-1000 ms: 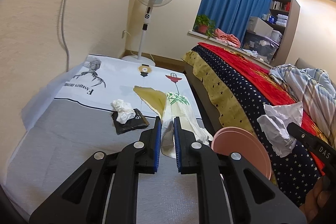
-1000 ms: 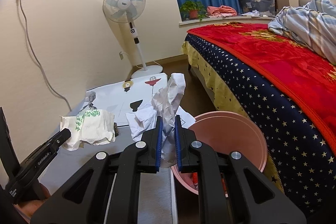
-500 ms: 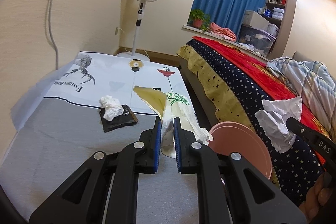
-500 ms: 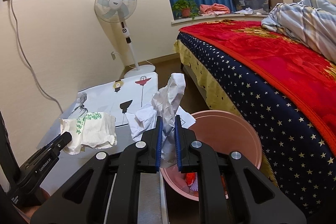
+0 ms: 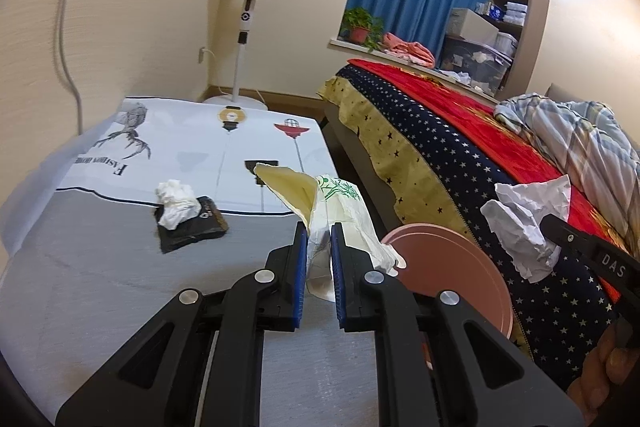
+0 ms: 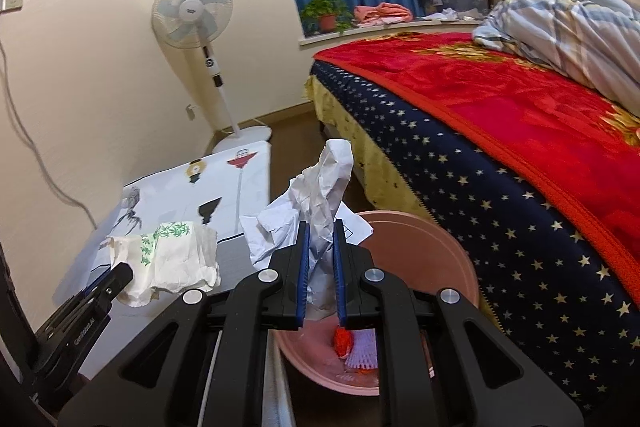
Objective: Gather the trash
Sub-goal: 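Lift the white-green bag and crumpled paper and carry both over the pink bin, then open both tools to drop the bag and paper into the bin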
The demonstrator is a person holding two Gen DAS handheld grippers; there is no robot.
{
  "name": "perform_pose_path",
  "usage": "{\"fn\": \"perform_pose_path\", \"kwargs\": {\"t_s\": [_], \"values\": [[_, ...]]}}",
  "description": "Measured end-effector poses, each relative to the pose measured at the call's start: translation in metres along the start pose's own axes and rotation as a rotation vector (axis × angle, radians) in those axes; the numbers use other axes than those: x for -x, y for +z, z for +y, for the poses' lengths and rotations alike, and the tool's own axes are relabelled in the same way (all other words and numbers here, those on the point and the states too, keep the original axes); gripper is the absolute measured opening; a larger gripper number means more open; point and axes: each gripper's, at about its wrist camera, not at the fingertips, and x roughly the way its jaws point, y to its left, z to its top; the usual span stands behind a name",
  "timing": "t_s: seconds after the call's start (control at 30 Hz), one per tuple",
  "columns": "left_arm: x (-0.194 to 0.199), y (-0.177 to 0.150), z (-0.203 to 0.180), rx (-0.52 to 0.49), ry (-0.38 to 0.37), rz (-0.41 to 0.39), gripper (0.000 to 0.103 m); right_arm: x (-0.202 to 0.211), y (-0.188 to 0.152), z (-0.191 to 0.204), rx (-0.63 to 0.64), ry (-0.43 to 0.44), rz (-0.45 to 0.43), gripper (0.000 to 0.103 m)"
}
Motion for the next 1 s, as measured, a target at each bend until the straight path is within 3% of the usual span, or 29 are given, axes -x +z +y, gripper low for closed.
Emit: {"fn": "perform_pose_path", "kwargs": {"t_s": [1.0], "values": [[-0.059, -0.026, -0.075, -0.114, -0.122, 0.112, 0.012, -0.014, 0.005, -0.047, -0.074, -0.141, 0.020, 0.011]]}}
